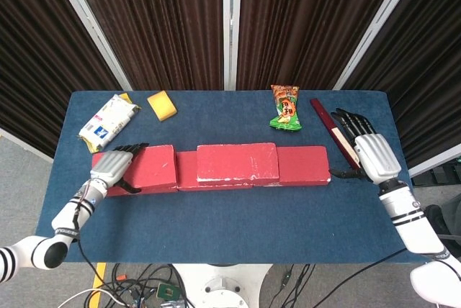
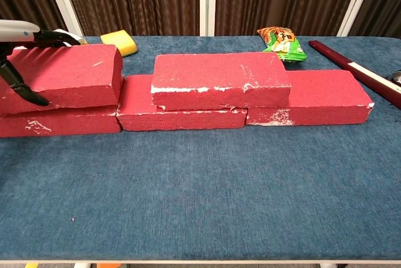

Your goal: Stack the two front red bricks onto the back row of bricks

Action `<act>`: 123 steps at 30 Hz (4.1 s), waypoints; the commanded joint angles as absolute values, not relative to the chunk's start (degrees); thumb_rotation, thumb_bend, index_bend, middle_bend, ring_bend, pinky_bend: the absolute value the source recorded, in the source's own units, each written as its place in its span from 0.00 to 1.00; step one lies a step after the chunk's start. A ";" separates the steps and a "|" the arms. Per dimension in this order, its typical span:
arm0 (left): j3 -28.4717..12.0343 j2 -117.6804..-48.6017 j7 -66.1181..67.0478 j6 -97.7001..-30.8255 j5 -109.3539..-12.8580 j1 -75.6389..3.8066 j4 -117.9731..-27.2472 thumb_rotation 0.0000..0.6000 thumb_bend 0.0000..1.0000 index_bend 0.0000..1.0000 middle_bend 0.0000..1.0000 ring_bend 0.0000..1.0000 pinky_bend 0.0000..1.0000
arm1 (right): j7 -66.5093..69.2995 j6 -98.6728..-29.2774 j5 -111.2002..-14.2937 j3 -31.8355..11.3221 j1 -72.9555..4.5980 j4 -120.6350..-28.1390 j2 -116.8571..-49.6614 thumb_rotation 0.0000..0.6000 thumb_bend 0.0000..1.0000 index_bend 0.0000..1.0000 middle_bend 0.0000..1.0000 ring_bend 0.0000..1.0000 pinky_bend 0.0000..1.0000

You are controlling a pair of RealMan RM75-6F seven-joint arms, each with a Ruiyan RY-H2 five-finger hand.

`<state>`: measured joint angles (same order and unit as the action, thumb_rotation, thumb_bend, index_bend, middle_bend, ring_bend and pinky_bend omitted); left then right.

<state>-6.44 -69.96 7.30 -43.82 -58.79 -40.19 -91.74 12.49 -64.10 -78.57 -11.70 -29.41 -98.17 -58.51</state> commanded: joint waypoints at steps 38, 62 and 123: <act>-7.86 -74.54 -4.19 -33.33 -64.24 -47.23 -82.14 1.00 0.06 0.01 0.16 0.14 0.20 | 13.72 -62.73 -77.95 -11.32 -29.09 -95.44 -60.04 1.00 0.00 0.00 0.00 0.00 0.00; -6.90 -76.17 -3.10 -33.81 -62.20 -47.91 -81.05 1.00 0.07 0.01 0.16 0.14 0.20 | 14.30 -62.10 -78.16 -11.38 -29.34 -94.71 -60.06 1.00 0.00 0.00 0.00 0.00 0.00; -5.54 -76.20 4.64 -37.02 -54.12 -49.19 -84.78 1.00 0.07 0.01 0.16 0.14 0.21 | 18.13 -61.77 -79.04 -10.87 -29.16 -91.25 -61.42 1.00 0.00 0.00 0.00 0.00 0.00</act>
<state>-5.53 -76.21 4.64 -37.02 -54.12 -49.19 -84.79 18.13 -61.78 -79.03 -10.87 -29.16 -91.25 -61.41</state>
